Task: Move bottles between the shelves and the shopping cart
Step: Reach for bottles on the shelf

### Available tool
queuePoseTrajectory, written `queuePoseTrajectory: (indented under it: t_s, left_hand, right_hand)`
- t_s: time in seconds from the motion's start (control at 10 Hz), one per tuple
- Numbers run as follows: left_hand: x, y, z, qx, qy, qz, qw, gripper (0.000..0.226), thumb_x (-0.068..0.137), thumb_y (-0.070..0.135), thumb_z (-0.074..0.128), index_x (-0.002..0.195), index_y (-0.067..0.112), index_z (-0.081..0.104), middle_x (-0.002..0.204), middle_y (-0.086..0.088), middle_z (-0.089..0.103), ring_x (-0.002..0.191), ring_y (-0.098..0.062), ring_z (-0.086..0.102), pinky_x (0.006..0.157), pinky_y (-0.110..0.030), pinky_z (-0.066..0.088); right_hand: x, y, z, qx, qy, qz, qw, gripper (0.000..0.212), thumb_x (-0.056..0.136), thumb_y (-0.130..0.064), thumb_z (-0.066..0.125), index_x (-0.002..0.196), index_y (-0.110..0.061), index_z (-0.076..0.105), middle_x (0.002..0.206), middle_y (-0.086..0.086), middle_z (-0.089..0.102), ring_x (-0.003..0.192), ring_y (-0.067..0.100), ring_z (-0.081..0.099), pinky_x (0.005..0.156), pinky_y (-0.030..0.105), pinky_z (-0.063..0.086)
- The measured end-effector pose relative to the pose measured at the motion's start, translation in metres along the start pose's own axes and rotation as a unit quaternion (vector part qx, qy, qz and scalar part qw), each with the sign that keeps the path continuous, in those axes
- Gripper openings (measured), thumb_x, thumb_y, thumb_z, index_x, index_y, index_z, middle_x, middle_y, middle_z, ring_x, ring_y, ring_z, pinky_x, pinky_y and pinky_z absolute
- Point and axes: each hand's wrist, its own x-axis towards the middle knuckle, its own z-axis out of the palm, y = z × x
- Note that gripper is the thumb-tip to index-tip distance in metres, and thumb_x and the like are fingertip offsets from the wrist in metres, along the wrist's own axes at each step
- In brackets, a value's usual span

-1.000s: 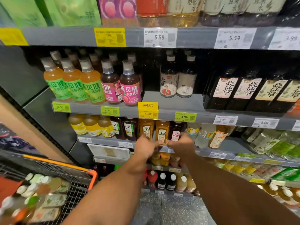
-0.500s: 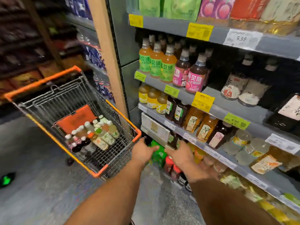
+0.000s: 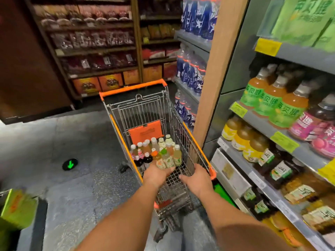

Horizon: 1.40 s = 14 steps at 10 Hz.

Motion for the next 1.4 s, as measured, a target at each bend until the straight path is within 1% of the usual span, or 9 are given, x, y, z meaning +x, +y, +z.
queuePoseTrajectory:
  t_s: [0.3, 0.4, 0.6, 0.7, 0.9, 1.0, 1.2, 1.3, 1.4]
  left_hand:
    - [0.085, -0.02, 0.012, -0.045, -0.009, -0.031, 0.998, 0.075, 0.073, 0.061, 0.076, 0.134, 0.026, 0.052, 0.114, 0.005, 0.07, 0.097, -0.017, 0.065, 0.079, -0.028, 0.05]
    - [0.126, -0.028, 0.028, -0.066, -0.019, -0.071, 0.995, 0.082, 0.075, 0.057, 0.077, 0.143, 0.024, 0.046, 0.12, 0.003, 0.069, 0.097, -0.016, 0.065, 0.078, -0.025, 0.046]
    - [0.217, -0.048, 0.072, -0.084, -0.013, -0.193, 0.978, 0.082, 0.071, 0.061, 0.078, 0.131, 0.012, 0.052, 0.117, -0.013, 0.068, 0.101, -0.03, 0.066, 0.087, -0.043, 0.057]
    - [0.264, -0.071, 0.098, -0.073, -0.023, -0.238, 0.968, 0.089, 0.068, 0.067, 0.076, 0.129, 0.006, 0.053, 0.112, -0.013, 0.07, 0.098, -0.028, 0.067, 0.086, -0.039, 0.057]
    - [0.349, -0.116, 0.138, -0.069, 0.001, -0.265, 0.962, 0.049, 0.077, 0.04, 0.078, 0.114, 0.011, 0.062, 0.106, -0.001, 0.068, 0.094, -0.023, 0.065, 0.086, -0.032, 0.053]
    - [0.378, -0.124, 0.154, -0.024, 0.005, -0.236, 0.971, 0.027, 0.091, 0.03, 0.065, 0.108, 0.01, 0.068, 0.107, -0.006, 0.07, 0.1, -0.025, 0.065, 0.072, -0.025, 0.042]
    - [0.403, -0.122, 0.172, -0.023, 0.027, -0.251, 0.967, 0.019, 0.087, 0.016, 0.061, 0.101, 0.006, 0.069, 0.107, -0.017, 0.07, 0.103, -0.037, 0.064, 0.076, -0.031, 0.043]
    - [0.404, -0.122, 0.177, -0.106, 0.047, -0.308, 0.944, 0.033, 0.077, 0.024, 0.073, 0.106, 0.01, 0.066, 0.101, -0.011, 0.071, 0.096, -0.033, 0.066, 0.08, -0.033, 0.053]
    - [0.399, -0.124, 0.181, -0.176, 0.068, -0.319, 0.929, 0.047, 0.071, 0.03, 0.081, 0.111, 0.015, 0.063, 0.102, -0.005, 0.071, 0.095, -0.026, 0.066, 0.086, -0.039, 0.055]
  right_hand:
    - [0.086, -0.016, 0.042, -0.028, -0.079, 0.004, 0.996, 0.088, 0.079, -0.047, 0.074, 0.146, -0.007, 0.033, 0.144, 0.013, 0.047, 0.129, 0.028, 0.048, 0.108, 0.037, 0.04]
    - [0.131, -0.009, 0.059, 0.014, -0.117, 0.013, 0.993, 0.059, 0.077, -0.039, 0.074, 0.125, -0.015, 0.049, 0.115, 0.01, 0.061, 0.094, 0.023, 0.063, 0.079, 0.035, 0.055]
    - [0.247, 0.009, 0.108, -0.062, -0.195, 0.04, 0.978, 0.046, 0.079, -0.037, 0.072, 0.114, -0.012, 0.055, 0.101, 0.005, 0.062, 0.073, 0.011, 0.056, 0.057, 0.022, 0.046]
    - [0.299, 0.019, 0.148, -0.117, -0.209, 0.026, 0.97, 0.038, 0.078, -0.044, 0.076, 0.097, -0.018, 0.055, 0.091, -0.003, 0.063, 0.066, 0.007, 0.055, 0.047, 0.019, 0.038]
    - [0.388, 0.038, 0.22, -0.208, -0.225, -0.045, 0.951, 0.054, 0.077, -0.045, 0.077, 0.12, -0.017, 0.058, 0.104, 0.0, 0.063, 0.091, 0.021, 0.061, 0.078, 0.029, 0.05]
    - [0.413, 0.048, 0.246, -0.213, -0.242, -0.027, 0.946, 0.023, 0.086, -0.037, 0.071, 0.095, -0.023, 0.056, 0.083, -0.008, 0.056, 0.08, 0.019, 0.058, 0.069, 0.027, 0.048]
    - [0.432, 0.057, 0.27, -0.236, -0.255, -0.1, 0.932, 0.048, 0.091, -0.017, 0.065, 0.133, 0.0, 0.05, 0.097, -0.003, 0.053, 0.082, 0.001, 0.054, 0.058, -0.002, 0.036]
    - [0.431, 0.055, 0.277, -0.212, -0.216, -0.098, 0.948, 0.049, 0.084, -0.033, 0.071, 0.126, -0.012, 0.056, 0.11, 0.001, 0.063, 0.097, 0.019, 0.061, 0.084, 0.024, 0.051]
    - [0.43, 0.059, 0.288, -0.168, -0.175, -0.084, 0.967, 0.041, 0.089, -0.027, 0.068, 0.124, -0.009, 0.055, 0.111, 0.005, 0.062, 0.106, 0.027, 0.059, 0.084, 0.015, 0.044]
